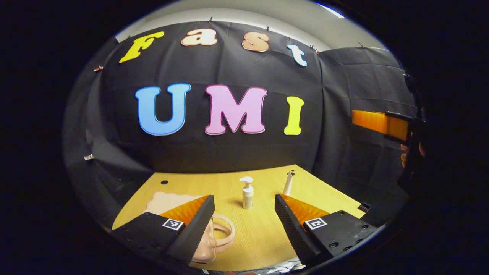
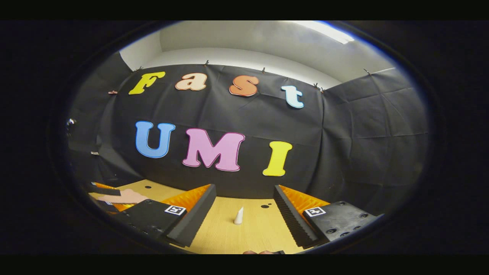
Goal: First open the suitcase, pack the skin care products into it, and then close the suitcase.
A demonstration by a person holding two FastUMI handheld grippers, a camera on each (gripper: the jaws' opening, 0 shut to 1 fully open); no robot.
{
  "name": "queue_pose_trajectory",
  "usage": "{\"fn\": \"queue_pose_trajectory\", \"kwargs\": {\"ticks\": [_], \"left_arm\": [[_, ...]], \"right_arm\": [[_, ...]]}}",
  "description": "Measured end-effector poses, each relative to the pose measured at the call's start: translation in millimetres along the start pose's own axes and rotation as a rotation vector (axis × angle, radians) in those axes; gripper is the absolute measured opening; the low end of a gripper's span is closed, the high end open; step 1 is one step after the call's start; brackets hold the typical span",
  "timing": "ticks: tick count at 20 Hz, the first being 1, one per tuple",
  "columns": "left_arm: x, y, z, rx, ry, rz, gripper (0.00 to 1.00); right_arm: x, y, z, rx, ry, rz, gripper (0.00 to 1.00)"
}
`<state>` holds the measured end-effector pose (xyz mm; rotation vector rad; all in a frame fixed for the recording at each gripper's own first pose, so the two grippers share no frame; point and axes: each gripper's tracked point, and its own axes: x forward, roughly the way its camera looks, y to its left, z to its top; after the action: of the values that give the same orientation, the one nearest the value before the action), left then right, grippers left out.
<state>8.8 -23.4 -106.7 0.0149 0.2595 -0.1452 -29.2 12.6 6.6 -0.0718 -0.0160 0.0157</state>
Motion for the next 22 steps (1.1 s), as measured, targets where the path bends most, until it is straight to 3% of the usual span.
{"fn": "queue_pose_trajectory", "kwargs": {"ticks": [5, 7, 9, 11, 21, 22], "left_arm": [[31.5, 9.6, -43.9, -0.026, 0.143, 0.007, 0.99], [49.5, 11.9, -57.0, 0.018, 0.176, 0.015, 0.99], [69.6, 19.0, -72.7, 0.061, 0.228, 0.042, 1.00], [87.7, 19.7, -90.2, 0.029, 0.289, 0.050, 1.00], [139.7, 49.7, -163.9, -0.048, 0.574, 0.218, 0.98], [144.9, 53.0, -167.0, -0.046, 0.578, 0.231, 0.91]], "right_arm": [[-11.5, -11.6, 1.1, -0.066, -0.019, -0.003, 0.95], [-14.0, -16.8, -3.2, -0.090, -0.017, 0.001, 0.96], [-13.6, -23.3, -11.4, -0.085, -0.004, 0.005, 0.96], [-8.8, -32.0, -23.8, -0.051, 0.019, 0.009, 0.96], [78.5, -84.1, -72.8, 0.056, 0.084, 0.062, 0.96], [86.8, -86.7, -78.0, 0.067, 0.090, 0.067, 0.96]]}}
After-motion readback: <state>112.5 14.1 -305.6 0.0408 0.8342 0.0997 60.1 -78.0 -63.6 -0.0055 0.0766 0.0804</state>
